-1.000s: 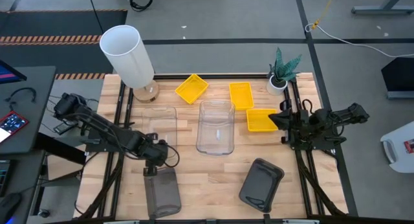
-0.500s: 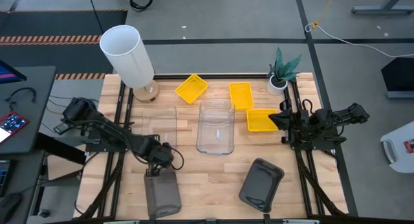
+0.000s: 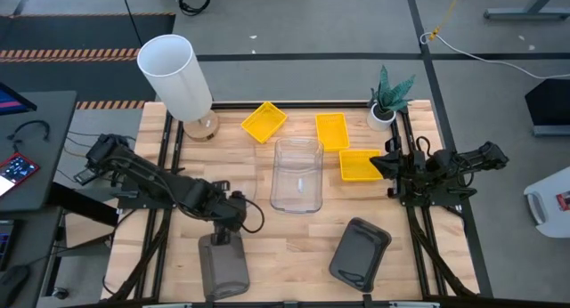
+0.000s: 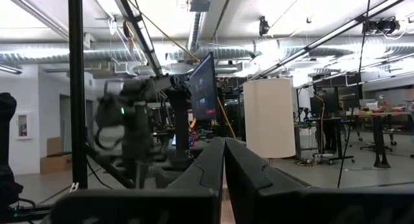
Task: Stack baskets by color
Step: Stack the left transparent bin into the transparent bin
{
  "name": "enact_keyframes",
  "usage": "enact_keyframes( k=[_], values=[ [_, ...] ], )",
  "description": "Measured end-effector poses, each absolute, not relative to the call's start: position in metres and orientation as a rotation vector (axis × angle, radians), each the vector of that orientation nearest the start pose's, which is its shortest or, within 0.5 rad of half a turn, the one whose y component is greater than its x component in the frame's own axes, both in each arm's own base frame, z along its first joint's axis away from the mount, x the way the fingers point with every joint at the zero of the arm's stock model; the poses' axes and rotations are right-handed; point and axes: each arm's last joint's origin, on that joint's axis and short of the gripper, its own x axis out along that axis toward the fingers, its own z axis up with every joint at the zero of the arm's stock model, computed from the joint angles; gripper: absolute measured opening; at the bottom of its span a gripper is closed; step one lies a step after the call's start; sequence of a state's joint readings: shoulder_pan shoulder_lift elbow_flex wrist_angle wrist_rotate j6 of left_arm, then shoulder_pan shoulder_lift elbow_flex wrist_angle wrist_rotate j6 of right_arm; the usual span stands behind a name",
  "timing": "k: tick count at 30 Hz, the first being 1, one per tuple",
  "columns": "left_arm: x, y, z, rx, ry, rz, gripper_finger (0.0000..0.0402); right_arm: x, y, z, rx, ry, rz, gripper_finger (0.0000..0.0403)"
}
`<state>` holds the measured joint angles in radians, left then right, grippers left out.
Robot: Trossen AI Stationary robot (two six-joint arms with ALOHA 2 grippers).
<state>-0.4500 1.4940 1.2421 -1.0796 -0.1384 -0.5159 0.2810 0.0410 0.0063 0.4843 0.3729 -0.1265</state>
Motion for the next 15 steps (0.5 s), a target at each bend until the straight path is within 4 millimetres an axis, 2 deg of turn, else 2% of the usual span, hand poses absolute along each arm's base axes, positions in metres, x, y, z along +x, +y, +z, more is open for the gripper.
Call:
enact_keyframes(
  k=[9,15],
  values=[
    [0.267,-0.115,0.337,0.074,0.959,0.169,0.0004,0.088,0.014,0.207,0.020,-0.419,-0.117,0.0022],
    [0.296,-0.107,0.354,0.065,0.723,0.120,0.0004,0.088,0.014,0.207,0.020,-0.419,-0.117,0.0022]
  ],
)
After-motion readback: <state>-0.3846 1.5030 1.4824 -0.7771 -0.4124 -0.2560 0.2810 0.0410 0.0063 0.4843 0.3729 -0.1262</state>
